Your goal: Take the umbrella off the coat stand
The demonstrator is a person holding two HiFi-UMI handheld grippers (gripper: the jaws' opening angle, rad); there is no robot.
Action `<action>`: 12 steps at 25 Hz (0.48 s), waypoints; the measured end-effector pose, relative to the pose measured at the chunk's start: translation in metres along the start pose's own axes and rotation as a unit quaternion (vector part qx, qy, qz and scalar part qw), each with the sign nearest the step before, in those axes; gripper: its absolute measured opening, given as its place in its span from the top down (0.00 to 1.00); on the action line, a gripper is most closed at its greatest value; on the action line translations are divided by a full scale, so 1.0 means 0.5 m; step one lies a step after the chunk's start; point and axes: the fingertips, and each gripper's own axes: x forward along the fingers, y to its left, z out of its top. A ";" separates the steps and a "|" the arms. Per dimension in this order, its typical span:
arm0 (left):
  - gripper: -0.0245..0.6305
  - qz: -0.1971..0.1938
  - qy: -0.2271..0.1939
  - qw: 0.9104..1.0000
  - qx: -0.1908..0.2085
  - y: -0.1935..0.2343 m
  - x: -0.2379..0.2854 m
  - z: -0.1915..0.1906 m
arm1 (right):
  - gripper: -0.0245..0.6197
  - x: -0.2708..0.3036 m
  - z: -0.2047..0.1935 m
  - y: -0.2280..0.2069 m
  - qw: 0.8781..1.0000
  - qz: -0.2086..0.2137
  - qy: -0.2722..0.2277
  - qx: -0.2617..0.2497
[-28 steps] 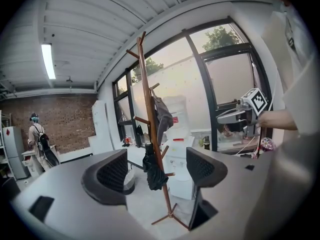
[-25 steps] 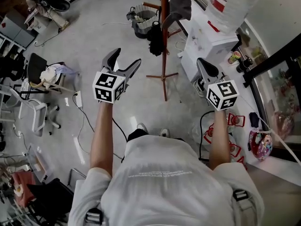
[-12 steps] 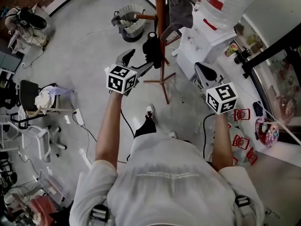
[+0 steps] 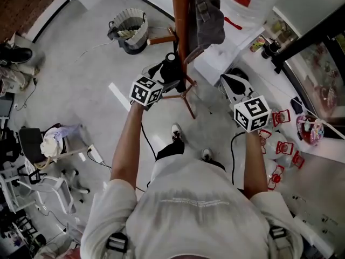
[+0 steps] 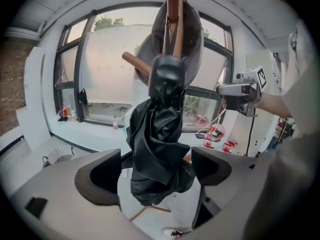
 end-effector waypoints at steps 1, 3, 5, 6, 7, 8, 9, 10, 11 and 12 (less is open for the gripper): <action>0.30 -0.011 0.004 1.000 0.005 0.000 0.011 -0.005 | 0.93 0.003 -0.004 -0.001 1.000 -0.005 0.003 0.003; 0.30 -0.031 0.008 0.999 0.014 0.000 0.032 -0.012 | 0.93 0.005 -0.011 -0.004 1.000 -0.016 0.008 0.012; 0.30 -0.048 0.009 0.999 0.021 -0.004 0.050 -0.015 | 0.93 0.004 -0.019 -0.010 0.999 -0.030 0.012 0.025; 0.30 -0.053 0.008 0.998 0.024 -0.006 0.058 -0.014 | 0.93 0.002 -0.022 -0.014 0.999 -0.037 0.015 0.029; 0.30 -0.056 0.006 0.998 0.026 -0.007 0.064 -0.013 | 0.93 -0.001 -0.025 -0.018 0.998 -0.045 0.017 0.031; 0.30 -0.056 0.004 0.998 0.027 -0.007 0.069 -0.011 | 0.92 -0.004 -0.027 -0.022 0.998 -0.053 0.018 0.031; 0.33 -0.056 0.002 0.998 0.026 -0.006 0.072 -0.009 | 0.92 -0.007 -0.028 -0.026 0.997 -0.061 0.019 0.031; 0.37 -0.054 0.000 0.998 0.026 -0.003 0.074 -0.007 | 0.93 -0.010 -0.028 -0.030 0.997 -0.068 0.021 0.032; 0.43 -0.051 -0.002 0.998 0.024 0.000 0.074 -0.006 | 0.92 -0.012 -0.029 -0.035 0.997 -0.073 0.021 0.032; 0.45 -0.048 -0.003 0.999 0.022 0.003 0.073 -0.005 | 0.92 -0.015 -0.029 -0.039 0.996 -0.078 0.021 0.033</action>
